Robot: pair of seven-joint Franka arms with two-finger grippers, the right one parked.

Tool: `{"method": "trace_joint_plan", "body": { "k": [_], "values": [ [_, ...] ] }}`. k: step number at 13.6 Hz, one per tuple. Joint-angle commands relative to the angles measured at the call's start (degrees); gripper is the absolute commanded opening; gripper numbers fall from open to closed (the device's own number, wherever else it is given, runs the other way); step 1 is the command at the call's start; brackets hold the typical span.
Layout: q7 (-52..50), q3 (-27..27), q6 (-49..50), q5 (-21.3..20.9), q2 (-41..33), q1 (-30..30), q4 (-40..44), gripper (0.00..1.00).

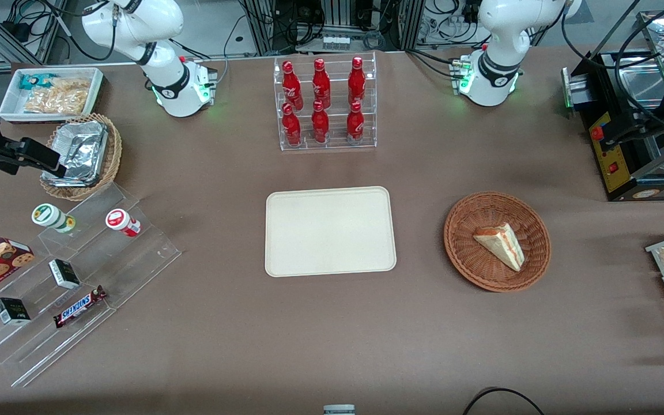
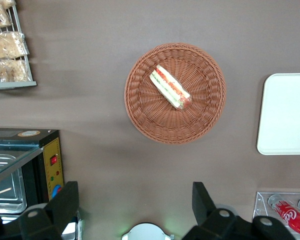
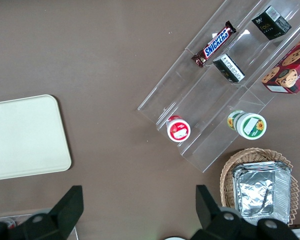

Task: Place sandwich from basket to tray
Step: 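Lower the open left gripper over the wrapped sandwich in the wicker basket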

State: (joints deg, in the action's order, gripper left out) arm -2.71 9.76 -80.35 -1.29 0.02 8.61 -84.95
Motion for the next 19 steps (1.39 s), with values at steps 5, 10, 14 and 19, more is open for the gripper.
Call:
{"method": "trace_joint_plan", "body": {
  "k": [5, 10, 14, 19],
  "values": [
    [-0.1, 0.1, -2.3, -0.7, 2.0, 0.1, -4.2, 1.0],
    [-8.6, 0.3, -20.9, -0.8, 1.7, -2.0, -20.5, 1.0],
    [-26.6, 0.4, -39.6, -0.7, 2.0, -3.3, -32.6, 1.0],
    [-46.6, 2.2, -54.3, -0.7, 5.4, -3.3, -40.8, 1.0]
  ]
}}
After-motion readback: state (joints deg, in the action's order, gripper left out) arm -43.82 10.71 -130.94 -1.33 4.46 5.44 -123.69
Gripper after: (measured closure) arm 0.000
